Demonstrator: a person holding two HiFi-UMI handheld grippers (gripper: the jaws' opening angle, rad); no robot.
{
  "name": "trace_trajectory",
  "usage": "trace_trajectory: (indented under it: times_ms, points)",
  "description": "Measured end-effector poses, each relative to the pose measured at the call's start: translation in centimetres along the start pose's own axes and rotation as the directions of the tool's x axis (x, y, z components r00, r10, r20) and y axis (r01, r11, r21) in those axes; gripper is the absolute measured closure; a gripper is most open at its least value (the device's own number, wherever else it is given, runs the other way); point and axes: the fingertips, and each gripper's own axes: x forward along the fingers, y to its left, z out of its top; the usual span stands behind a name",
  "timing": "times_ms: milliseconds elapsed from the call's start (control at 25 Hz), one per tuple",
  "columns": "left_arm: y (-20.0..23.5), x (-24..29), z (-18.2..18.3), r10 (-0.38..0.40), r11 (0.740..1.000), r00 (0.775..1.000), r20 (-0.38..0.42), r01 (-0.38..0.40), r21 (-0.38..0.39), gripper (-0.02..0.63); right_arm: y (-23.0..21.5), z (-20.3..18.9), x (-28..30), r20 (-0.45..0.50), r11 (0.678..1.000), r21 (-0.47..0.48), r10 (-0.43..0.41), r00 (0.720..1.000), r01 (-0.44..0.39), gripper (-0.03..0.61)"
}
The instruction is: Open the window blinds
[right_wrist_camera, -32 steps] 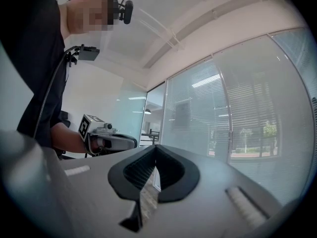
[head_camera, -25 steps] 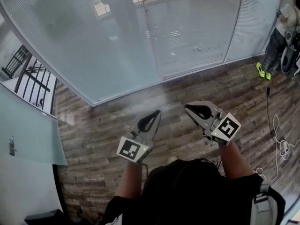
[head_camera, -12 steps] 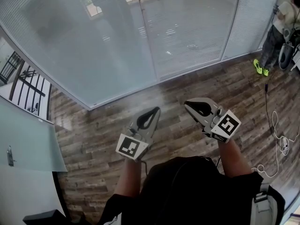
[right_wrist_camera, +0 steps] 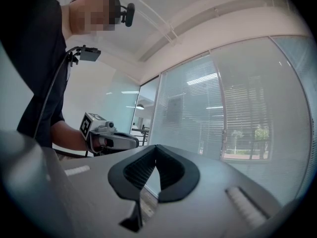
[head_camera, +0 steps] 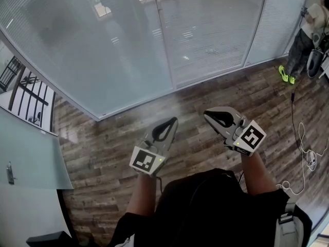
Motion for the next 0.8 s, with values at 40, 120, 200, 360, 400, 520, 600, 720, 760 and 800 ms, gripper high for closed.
trace_trajectory:
  times_ms: [40,120,200,360,400,520,600,720,760,800]
  points:
    - [0.3,0.0,0.0,0.003,1.000,1.000,-0.001,-0.003,0.004,0.609,-0.5,0.2,0.0,-0.003,1.000,-0.013,-0.009,1.000,0.009,0.572]
    - [0.8,-0.1,0.4,0.000,1.000,1.000,0.010,-0.001,0.014,0.609,-1.4,0.5,-0.2,-0.003,0.999,-0.006,-0.040,0.999,0.040,0.572]
    - [1.1,-0.3,0.5,0.001,1.000,1.000,0.020,-0.001,0.014,0.609,-1.9,0.3,-0.4,-0.002,0.998,-0.004,-0.057,0.998,0.057,0.572]
    - [1.3,-0.7,0.5,0.000,1.000,1.000,0.020,0.000,0.005,0.609,-2.0,0.2,-0.4,-0.020,0.997,-0.024,-0.067,0.998,0.067,0.572]
    - [1.3,-0.8,0.4,-0.004,1.000,1.000,0.021,0.004,0.004,0.610,-2.2,0.2,-0.5,-0.021,0.997,-0.028,-0.072,0.997,0.071,0.572]
    - [1.1,-0.7,0.4,-0.008,1.000,1.000,0.026,0.008,-0.002,0.609,-2.8,0.0,-1.3,-0.027,0.996,-0.038,-0.084,0.996,0.083,0.572]
    - [1.0,-0.7,0.3,-0.010,1.000,0.999,0.031,0.010,-0.006,0.609,-2.8,0.0,-1.6,-0.017,0.996,-0.043,-0.079,0.997,0.079,0.572]
    - [0.9,-0.8,0.2,-0.009,1.000,0.999,0.037,0.010,-0.011,0.609,-2.6,-0.1,-1.7,-0.027,0.996,-0.046,-0.080,0.996,0.078,0.572]
    - [0.9,-0.8,0.1,-0.008,1.000,0.999,0.037,0.009,-0.012,0.609,-2.5,-0.1,-1.6,-0.035,0.996,-0.045,-0.081,0.996,0.079,0.572]
    - [0.8,-0.8,0.1,-0.007,1.000,0.999,0.035,0.007,-0.013,0.609,-2.4,0.0,-1.4,-0.041,0.996,-0.042,-0.081,0.996,0.079,0.572]
